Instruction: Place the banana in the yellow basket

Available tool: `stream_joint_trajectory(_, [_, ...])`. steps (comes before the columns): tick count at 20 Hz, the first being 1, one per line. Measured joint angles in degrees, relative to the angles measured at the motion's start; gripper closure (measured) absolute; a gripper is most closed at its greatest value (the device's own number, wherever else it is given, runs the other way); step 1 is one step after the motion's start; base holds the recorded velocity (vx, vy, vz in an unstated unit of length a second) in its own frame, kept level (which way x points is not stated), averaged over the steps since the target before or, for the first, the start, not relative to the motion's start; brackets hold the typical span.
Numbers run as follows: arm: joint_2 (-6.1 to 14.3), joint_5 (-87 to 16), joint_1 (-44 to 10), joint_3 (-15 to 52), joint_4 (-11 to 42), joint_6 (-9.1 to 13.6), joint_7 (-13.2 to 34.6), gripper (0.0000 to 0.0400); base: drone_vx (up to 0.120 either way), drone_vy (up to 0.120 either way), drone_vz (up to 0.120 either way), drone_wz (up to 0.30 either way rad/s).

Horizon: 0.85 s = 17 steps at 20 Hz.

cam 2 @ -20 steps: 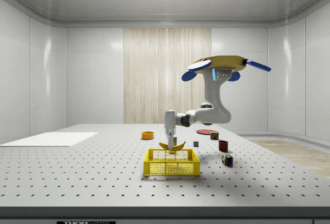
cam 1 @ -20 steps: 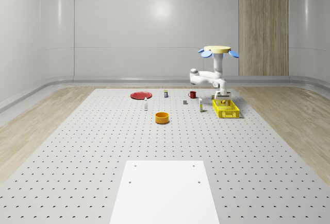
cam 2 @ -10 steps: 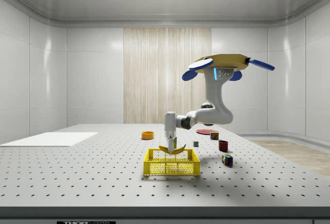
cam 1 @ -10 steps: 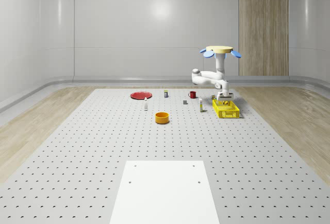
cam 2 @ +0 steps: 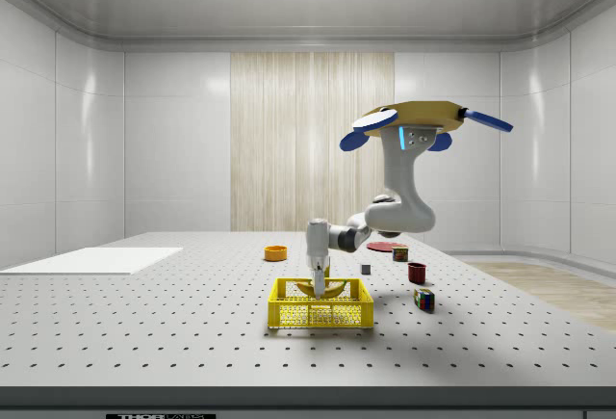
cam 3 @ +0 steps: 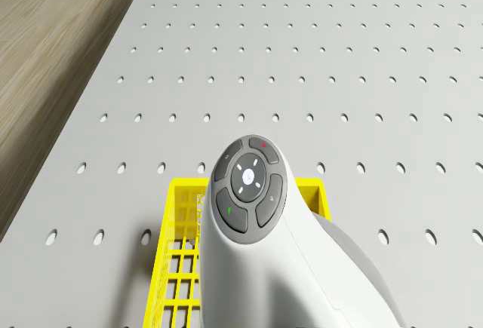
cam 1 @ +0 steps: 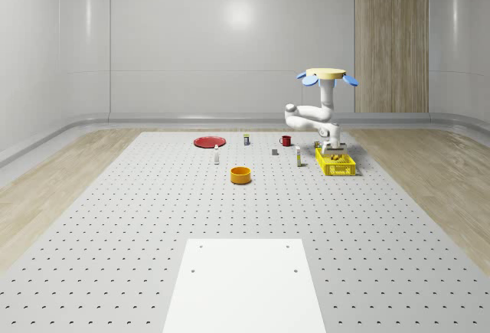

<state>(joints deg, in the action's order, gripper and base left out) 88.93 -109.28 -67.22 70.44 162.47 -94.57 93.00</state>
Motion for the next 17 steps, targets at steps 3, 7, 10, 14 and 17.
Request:
stream_joint_trajectory(3, [-0.31,-1.82,-0.29,-1.93,-0.60,-0.50,0.29,0.0149,0.000,0.000,0.000,0.000])
stream_joint_trajectory(7, [-0.66,-2.02,-0.21,-2.21,-0.67,-0.36,1.38,0.0055,0.000,0.000,0.000,0.000])
stream_joint_trajectory(10, [-0.81,-0.53,0.21,-0.63,-0.13,0.40,1.78,0.0026,0.000,0.000,0.000,0.000])
stream_joint_trajectory(14, [-0.96,2.48,0.82,2.55,0.79,1.69,2.08,0.0009,0.000,0.000,0.000,0.000])
stream_joint_trajectory(17, [-1.01,4.40,1.11,4.57,1.27,2.41,2.22,0.0005,0.000,0.000,0.000,0.000])
